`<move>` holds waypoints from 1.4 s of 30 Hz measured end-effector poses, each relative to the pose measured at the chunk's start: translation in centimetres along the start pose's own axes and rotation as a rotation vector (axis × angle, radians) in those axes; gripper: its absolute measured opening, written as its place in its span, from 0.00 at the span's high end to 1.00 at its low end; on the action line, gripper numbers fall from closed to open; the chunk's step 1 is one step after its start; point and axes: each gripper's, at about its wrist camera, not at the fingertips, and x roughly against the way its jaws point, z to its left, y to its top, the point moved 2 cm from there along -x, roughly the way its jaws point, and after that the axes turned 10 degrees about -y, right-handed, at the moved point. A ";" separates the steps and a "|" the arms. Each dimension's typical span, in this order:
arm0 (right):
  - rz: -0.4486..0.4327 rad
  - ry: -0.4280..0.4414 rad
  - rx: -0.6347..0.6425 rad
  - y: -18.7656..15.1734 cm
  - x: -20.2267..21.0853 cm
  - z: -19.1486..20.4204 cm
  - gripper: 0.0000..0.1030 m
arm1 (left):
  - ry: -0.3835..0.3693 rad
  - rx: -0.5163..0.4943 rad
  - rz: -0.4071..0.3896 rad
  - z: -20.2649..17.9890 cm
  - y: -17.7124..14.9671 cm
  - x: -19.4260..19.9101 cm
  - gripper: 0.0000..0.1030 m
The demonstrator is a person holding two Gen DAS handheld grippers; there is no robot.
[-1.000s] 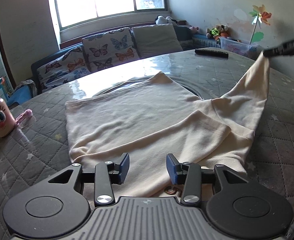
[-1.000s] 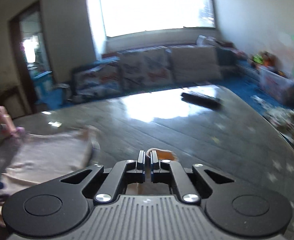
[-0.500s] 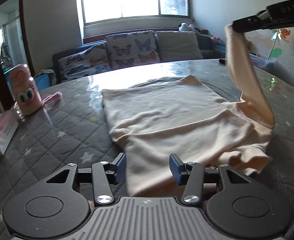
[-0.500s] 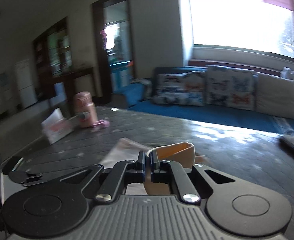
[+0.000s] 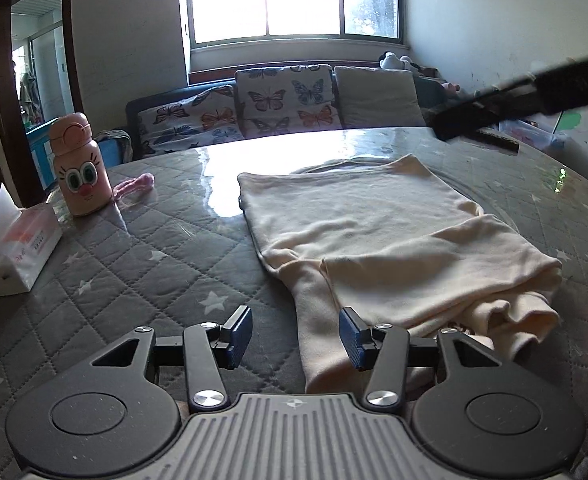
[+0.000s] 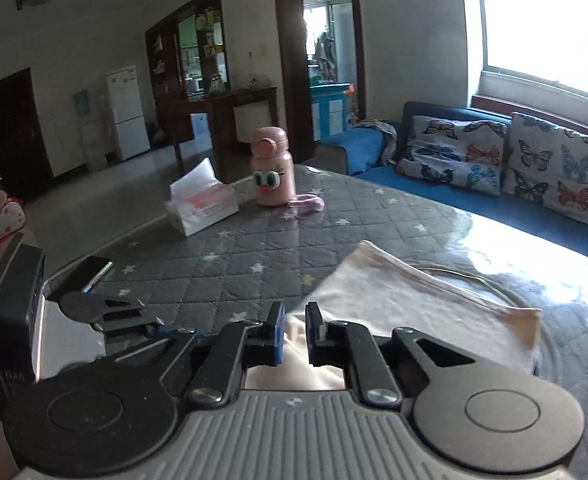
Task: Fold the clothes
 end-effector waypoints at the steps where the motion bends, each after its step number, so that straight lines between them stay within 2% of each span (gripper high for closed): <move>1: 0.004 -0.008 0.003 -0.2 0.3 -0.3 0.90 | -0.003 -0.002 -0.003 -0.2 0.1 0.0 0.50; 3: 0.034 -0.035 0.007 -1.1 0.4 -1.3 0.90 | -0.012 -0.007 -0.008 -0.5 0.4 -0.1 0.52; 8: 0.172 -0.105 -0.017 -5.6 0.3 -4.5 0.90 | -0.054 -0.027 0.011 -1.9 0.9 -1.1 0.56; 10: 0.218 -0.125 -0.049 -7.6 0.2 -5.8 0.90 | -0.065 -0.039 0.024 -2.4 0.9 -1.6 0.61; 12: 0.235 -0.130 -0.081 -9.1 0.5 -6.7 0.90 | -0.070 -0.040 0.042 -2.7 0.9 -2.2 0.63; 17: 0.251 -0.128 -0.118 -11.1 0.6 -7.7 0.90 | -0.063 -0.044 0.087 -3.1 0.6 -3.6 0.81; 19: 0.256 -0.125 -0.128 -11.7 0.5 -8.0 0.90 | -0.049 -0.045 0.089 -3.1 0.7 -3.6 0.92; 22: 0.256 -0.120 -0.121 -11.8 0.7 -8.2 0.90 | -0.028 -0.048 0.097 -3.0 1.0 -3.2 0.97; 30: 0.185 -0.126 -0.118 -9.0 -1.0 -9.4 0.87 | -0.004 -0.047 0.103 -2.3 1.9 -2.0 0.95; 34: 0.179 -0.127 -0.135 -8.6 -2.5 -9.9 0.87 | -0.043 -0.024 0.064 -2.4 3.5 -2.2 0.95; 38: 0.175 -0.120 -0.139 -8.4 -3.4 -9.8 0.87 | -0.083 -0.032 0.063 -3.0 4.6 -4.3 0.94; 42: 0.185 -0.122 -0.146 -8.7 -4.1 -10.0 0.87 | -0.081 -0.025 0.097 -2.5 4.5 -6.6 0.94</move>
